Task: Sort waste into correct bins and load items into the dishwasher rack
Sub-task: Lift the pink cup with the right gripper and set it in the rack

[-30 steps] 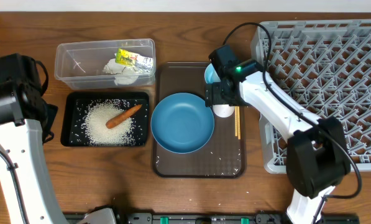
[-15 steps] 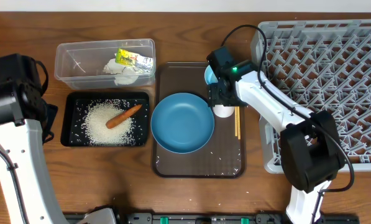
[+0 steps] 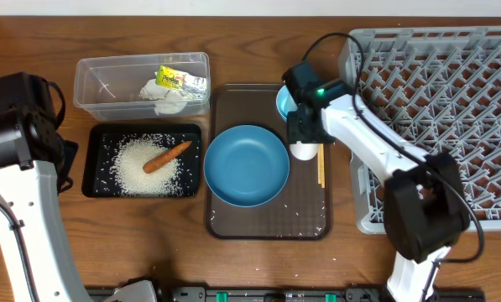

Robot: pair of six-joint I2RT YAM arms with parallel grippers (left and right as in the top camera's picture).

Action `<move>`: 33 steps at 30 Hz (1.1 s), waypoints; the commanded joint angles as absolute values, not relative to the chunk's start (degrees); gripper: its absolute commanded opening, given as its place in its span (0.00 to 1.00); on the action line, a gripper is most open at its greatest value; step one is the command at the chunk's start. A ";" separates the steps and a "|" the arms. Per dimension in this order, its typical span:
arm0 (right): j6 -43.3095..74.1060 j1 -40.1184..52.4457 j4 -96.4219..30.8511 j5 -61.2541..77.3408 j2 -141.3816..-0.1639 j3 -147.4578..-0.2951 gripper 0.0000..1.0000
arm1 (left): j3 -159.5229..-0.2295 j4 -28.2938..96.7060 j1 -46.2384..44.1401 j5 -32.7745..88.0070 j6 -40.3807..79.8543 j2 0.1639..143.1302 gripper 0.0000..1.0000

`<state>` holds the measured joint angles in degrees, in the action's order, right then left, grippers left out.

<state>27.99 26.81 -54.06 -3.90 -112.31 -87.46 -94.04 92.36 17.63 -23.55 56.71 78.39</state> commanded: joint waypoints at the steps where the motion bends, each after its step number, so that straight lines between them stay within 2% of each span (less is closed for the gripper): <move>1: 26.61 24.51 -55.64 -4.38 -104.05 -92.58 0.53 | -93.95 96.77 17.98 -24.93 56.38 78.37 0.95; 5: 24.47 20.16 -58.00 -3.60 -97.41 -96.64 0.54 | -93.95 96.77 17.98 -24.91 56.38 78.37 0.95; 10: 22.35 10.48 -58.96 -2.96 -90.00 -100.68 0.56 | -93.95 96.77 17.98 -24.93 56.38 78.37 0.95; 18: 17.65 -13.87 -59.33 -3.22 -87.46 -101.67 0.58 | -93.95 96.77 17.98 -24.93 56.36 78.37 0.95; 22: 16.14 -22.28 -57.76 -3.16 -90.08 -101.67 0.58 | -93.95 96.77 17.98 -24.91 56.38 78.37 0.95; 33: 13.63 -28.93 -56.58 -4.64 -103.09 -101.67 0.60 | -93.95 96.77 17.98 -24.91 56.38 78.37 0.95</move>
<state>15.22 -27.97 -56.66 -3.55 -100.95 -101.56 -94.04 92.36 17.63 -23.55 56.71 78.39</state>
